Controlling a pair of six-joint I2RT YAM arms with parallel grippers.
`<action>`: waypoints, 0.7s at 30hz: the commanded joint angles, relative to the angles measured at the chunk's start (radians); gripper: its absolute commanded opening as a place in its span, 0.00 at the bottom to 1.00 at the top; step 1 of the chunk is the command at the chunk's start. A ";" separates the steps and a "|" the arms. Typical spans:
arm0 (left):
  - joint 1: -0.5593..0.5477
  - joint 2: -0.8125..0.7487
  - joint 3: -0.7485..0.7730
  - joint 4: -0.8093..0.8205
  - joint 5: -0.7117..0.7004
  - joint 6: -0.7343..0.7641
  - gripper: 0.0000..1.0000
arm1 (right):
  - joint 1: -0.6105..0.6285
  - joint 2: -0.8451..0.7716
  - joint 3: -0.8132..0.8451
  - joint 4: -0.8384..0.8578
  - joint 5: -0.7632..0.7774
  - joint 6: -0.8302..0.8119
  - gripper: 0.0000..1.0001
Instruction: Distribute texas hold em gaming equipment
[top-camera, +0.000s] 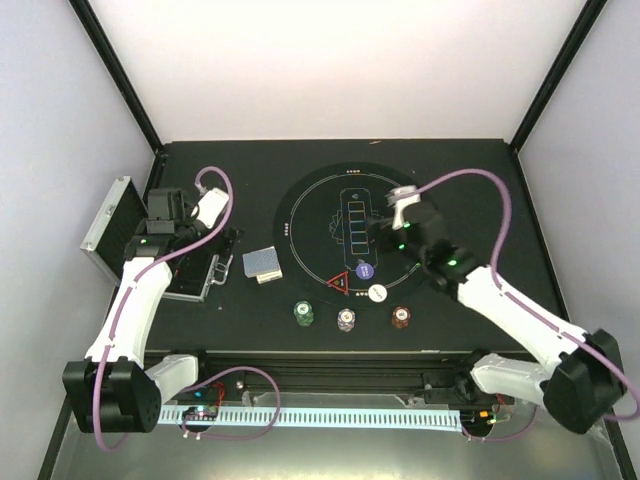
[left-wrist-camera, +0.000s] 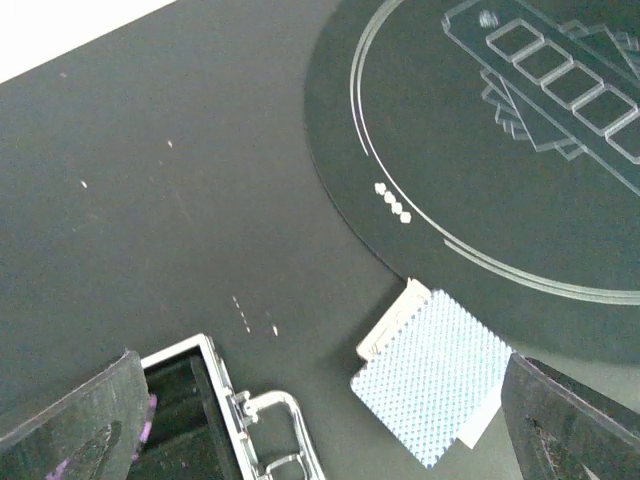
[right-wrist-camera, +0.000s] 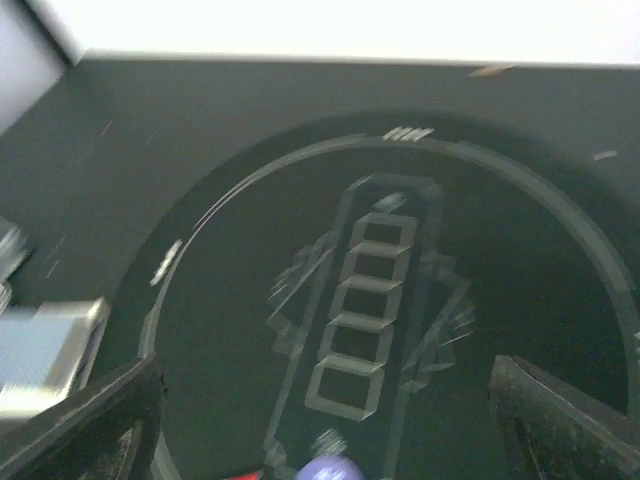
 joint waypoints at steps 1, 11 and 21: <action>0.007 -0.015 0.036 -0.163 0.011 0.113 0.99 | 0.204 0.098 0.053 -0.161 0.054 0.009 0.86; 0.007 -0.022 0.017 -0.221 0.016 0.139 0.99 | 0.366 0.421 0.118 -0.246 -0.051 0.070 0.67; 0.008 -0.020 0.020 -0.234 0.034 0.139 0.99 | 0.367 0.521 0.114 -0.264 -0.091 0.056 0.62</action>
